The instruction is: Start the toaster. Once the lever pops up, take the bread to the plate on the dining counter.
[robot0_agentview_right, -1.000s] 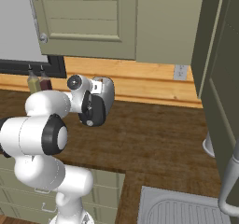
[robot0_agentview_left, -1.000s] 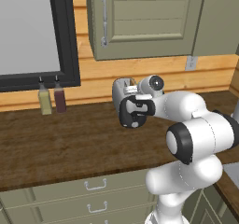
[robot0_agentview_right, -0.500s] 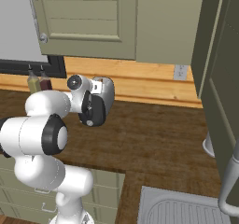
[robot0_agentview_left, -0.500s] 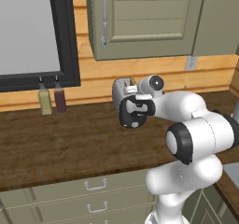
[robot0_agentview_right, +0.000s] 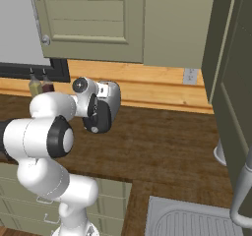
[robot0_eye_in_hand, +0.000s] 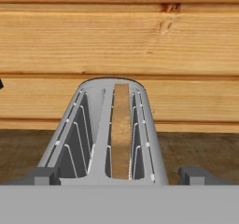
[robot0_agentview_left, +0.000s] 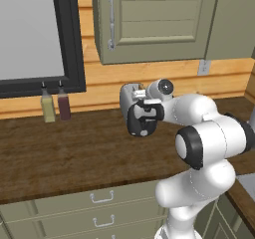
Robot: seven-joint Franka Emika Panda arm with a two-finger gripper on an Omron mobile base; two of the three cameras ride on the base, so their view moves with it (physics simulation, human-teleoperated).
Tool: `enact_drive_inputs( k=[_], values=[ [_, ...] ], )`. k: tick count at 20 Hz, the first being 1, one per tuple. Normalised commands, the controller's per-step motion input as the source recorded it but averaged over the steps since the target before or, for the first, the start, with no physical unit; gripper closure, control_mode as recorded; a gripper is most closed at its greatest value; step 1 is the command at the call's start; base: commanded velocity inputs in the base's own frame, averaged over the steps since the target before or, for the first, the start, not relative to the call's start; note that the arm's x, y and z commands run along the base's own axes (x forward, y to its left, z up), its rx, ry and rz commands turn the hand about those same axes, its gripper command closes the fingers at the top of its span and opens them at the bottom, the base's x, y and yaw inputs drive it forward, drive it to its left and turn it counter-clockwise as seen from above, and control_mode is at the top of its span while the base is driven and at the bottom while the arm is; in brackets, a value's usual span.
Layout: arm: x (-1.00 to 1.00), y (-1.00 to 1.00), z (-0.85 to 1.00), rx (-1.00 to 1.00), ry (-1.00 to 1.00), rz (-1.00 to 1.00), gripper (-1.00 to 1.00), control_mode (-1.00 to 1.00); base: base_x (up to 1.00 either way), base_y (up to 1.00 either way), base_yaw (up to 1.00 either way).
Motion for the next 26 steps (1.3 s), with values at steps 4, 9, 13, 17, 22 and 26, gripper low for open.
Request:
enact_drive_inputs(
  k=[4, 9, 13, 17, 22, 26],
  values=[
    [0.23, 0.00, 0.00, 0.00, 0.00, 0.00, -1.00, -1.00, 0.00, 0.00, 0.00],
    [0.15, 0.00, -0.05, 0.00, 0.00, 0.00, -1.00, -1.00, 0.00, 0.00, 0.00],
    [0.00, 0.00, -0.20, 0.00, 0.00, 0.00, -1.00, -1.00, 0.00, 0.00, 0.00],
    [0.00, 0.00, -0.18, 0.00, 0.00, 0.00, -1.00, -1.00, 0.00, 0.00, 0.00],
    [0.06, 0.00, -0.02, 0.00, 0.00, 0.00, -1.00, -1.00, 0.00, 0.00, 0.00],
    [0.14, 0.00, 0.00, 0.00, 0.00, 0.00, -1.00, -1.00, 0.00, 0.00, 0.00]
  ],
)
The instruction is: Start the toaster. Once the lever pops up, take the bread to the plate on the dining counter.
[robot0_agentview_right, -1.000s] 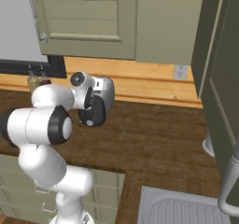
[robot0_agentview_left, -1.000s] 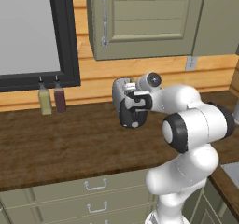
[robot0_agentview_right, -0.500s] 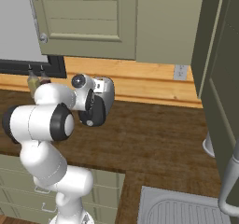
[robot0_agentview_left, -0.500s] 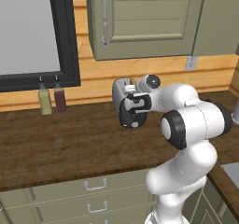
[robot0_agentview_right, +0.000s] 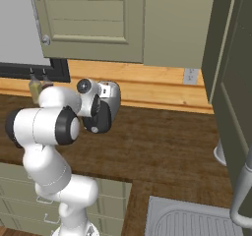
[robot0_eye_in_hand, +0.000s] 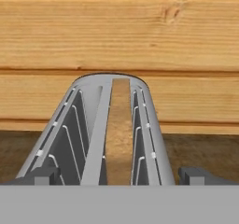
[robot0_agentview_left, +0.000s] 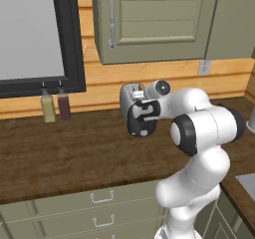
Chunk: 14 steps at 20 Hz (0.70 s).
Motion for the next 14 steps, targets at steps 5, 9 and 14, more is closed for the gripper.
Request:
enact_drive_inputs(
  k=[5, 9, 14],
  values=[
    [0.10, 0.00, 0.00, 0.00, 0.00, 0.00, -1.00, -1.00, 0.00, 0.00, 0.00],
    [0.00, 0.00, 0.00, 0.00, 0.00, 0.00, -1.00, -1.00, 0.00, 0.00, 0.00],
    [0.00, 0.00, -0.10, 0.00, 0.00, 0.00, -1.00, -1.00, 0.00, 0.00, 0.00]
  ],
)
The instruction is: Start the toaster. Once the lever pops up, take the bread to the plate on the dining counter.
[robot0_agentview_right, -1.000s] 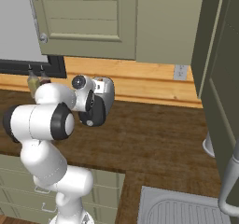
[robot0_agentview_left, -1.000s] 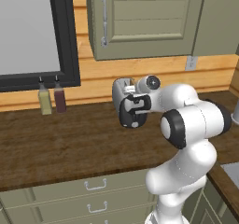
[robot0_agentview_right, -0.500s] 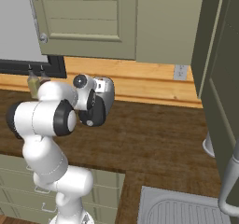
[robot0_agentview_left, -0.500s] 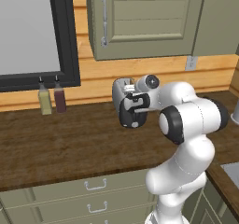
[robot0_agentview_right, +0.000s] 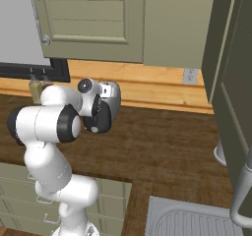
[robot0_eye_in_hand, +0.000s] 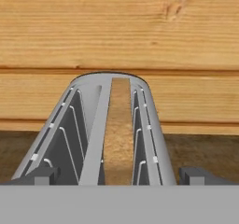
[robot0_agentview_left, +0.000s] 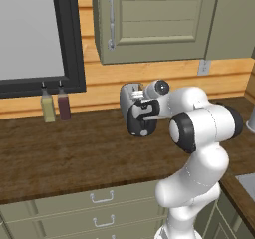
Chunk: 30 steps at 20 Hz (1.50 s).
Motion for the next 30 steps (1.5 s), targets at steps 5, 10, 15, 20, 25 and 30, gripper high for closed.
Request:
enact_drive_inputs(
  k=[5, 10, 15, 20, 25, 30],
  values=[
    [0.04, 0.00, -0.07, 0.00, 0.00, 0.00, -1.00, -1.00, 0.00, 0.00, 0.00],
    [0.10, 0.00, 0.00, 0.00, 0.00, 0.00, -1.00, -1.00, 0.00, 0.00, 0.00],
    [0.05, 0.00, 0.00, 0.00, 0.00, 0.00, -1.00, -1.00, 0.00, 0.00, 0.00],
    [0.00, 0.00, 0.00, 0.00, 0.00, 0.00, 1.00, -1.00, 0.00, 0.00, 0.00],
    [0.00, 0.00, 0.00, 0.00, 0.00, 0.00, 1.00, -1.00, 0.00, 0.00, 0.00],
    [0.00, 0.00, 0.00, 0.00, 0.00, 0.00, 1.00, -1.00, 0.00, 0.00, 0.00]
  ],
)
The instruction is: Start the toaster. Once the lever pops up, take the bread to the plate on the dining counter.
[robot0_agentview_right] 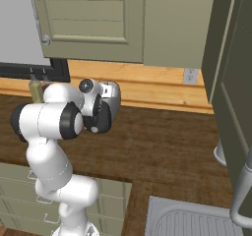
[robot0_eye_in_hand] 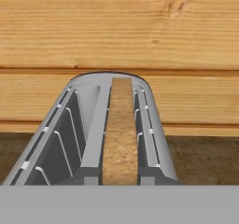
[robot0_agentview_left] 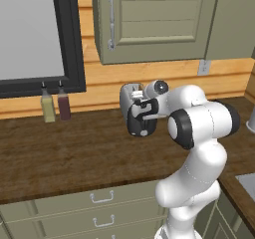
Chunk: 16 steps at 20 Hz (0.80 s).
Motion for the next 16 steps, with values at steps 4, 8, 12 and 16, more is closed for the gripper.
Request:
enact_drive_inputs(
  k=[4, 8, 12, 16],
  values=[
    [0.00, 0.00, 0.00, 0.00, 0.00, 0.00, 1.00, -1.00, 0.00, 0.00, 0.00],
    [0.00, 0.00, 0.00, 0.00, 0.00, 0.00, 1.00, -1.00, 0.00, 0.00, 0.00],
    [0.00, 0.00, 0.00, 0.00, 0.00, 0.00, 1.00, -1.00, 0.00, 0.00, 0.00],
    [0.00, 0.00, 0.00, 0.00, 0.00, 0.00, 1.00, -1.00, 0.00, 0.00, 0.00]
  ],
)
